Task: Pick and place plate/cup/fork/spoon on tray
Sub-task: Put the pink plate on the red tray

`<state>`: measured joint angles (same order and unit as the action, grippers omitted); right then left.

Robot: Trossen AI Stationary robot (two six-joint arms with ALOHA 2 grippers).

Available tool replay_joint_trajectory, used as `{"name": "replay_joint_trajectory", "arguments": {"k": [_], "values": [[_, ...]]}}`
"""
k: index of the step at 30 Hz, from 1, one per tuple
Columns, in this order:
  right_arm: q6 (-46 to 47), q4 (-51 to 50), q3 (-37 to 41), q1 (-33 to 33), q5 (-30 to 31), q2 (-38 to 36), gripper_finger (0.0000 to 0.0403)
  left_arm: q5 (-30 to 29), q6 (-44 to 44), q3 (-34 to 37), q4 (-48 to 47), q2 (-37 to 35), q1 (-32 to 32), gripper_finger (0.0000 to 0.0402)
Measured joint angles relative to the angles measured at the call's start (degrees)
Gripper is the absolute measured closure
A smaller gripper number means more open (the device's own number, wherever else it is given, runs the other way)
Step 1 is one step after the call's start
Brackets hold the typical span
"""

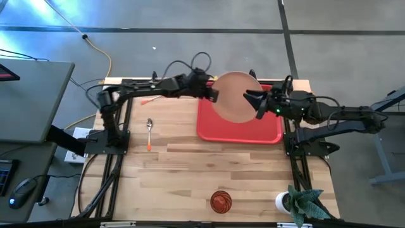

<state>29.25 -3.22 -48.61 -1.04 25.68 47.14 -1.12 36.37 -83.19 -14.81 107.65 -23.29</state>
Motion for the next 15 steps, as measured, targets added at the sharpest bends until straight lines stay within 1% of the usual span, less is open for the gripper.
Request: {"name": "replay_joint_trajectory", "arguments": {"k": [2, 4, 7, 9, 11, 15], "values": [[-1.62, -1.96, -1.37, 1.30, 1.36, 0.00, 0.0253, 2.68, 0.69, -3.21, -2.43, 3.54, 0.00, 0.0394], [-2.35, -4.71, -2.47, 2.57, 3.36, 0.00, 0.0253, 6.28, 2.50, -6.62, -6.78, 7.08, -0.07, 0.0394], [-2.27, -8.60, -3.18, 3.98, 6.75, 0.00, 0.0253, 6.71, 2.24, -11.21, -13.51, 11.34, -0.02, 0.0394], [-1.15, -10.72, -3.18, 4.62, 8.52, 0.02, 0.0253, 6.57, 2.22, -13.60, -14.45, 13.57, 0.00, 0.0394], [0.56, -12.30, -3.18, 4.98, 8.96, 0.02, 0.0253, 6.72, 2.93, -15.03, -14.15, 15.22, -0.09, 0.0394], [3.45, -14.84, -3.18, 5.93, 9.06, 0.02, 0.0253, 6.86, 4.99, -15.75, -12.34, 17.57, -0.11, 0.0394]]}}
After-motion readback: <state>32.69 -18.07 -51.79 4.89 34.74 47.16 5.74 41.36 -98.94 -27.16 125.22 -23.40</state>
